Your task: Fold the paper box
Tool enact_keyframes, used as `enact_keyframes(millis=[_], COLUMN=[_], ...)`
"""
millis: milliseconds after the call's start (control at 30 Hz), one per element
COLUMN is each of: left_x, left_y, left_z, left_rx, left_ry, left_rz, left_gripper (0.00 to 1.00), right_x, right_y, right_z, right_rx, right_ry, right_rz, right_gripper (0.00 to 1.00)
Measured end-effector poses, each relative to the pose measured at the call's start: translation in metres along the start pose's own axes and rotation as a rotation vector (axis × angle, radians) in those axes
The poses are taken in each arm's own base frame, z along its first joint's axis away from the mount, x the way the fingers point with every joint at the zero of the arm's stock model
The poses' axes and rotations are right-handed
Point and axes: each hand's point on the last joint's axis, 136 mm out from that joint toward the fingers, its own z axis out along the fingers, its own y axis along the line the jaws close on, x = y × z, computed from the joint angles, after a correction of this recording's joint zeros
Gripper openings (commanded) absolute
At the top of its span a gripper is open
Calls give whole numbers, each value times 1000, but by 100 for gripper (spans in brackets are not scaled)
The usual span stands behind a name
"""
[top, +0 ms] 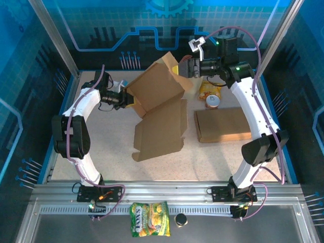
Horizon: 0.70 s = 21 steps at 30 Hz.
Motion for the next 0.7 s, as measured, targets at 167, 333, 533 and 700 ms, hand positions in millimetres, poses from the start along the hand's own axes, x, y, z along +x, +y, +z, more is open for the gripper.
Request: enact_keyframes(millis=[167, 333, 533, 700], left_x=[0, 0, 0, 0], left_y=[0, 0, 0, 0], left_z=[0, 0, 0, 0], left_rx=[0, 0, 0, -1], left_ry=[1, 1, 1, 2], left_rz=[-1, -1, -1, -3], left_gripper=[0, 0, 0, 0], right_x=[-4, -6, -9, -8], right_y=[-1, 1, 0, -3], right_z=[-6, -7, -9, -9], right_rx=[-4, -8, -6, 17], right_ry=[-22, -34, -44, -42], right_rz=[4, 1, 3, 1], right_gripper=[63, 64, 51, 49])
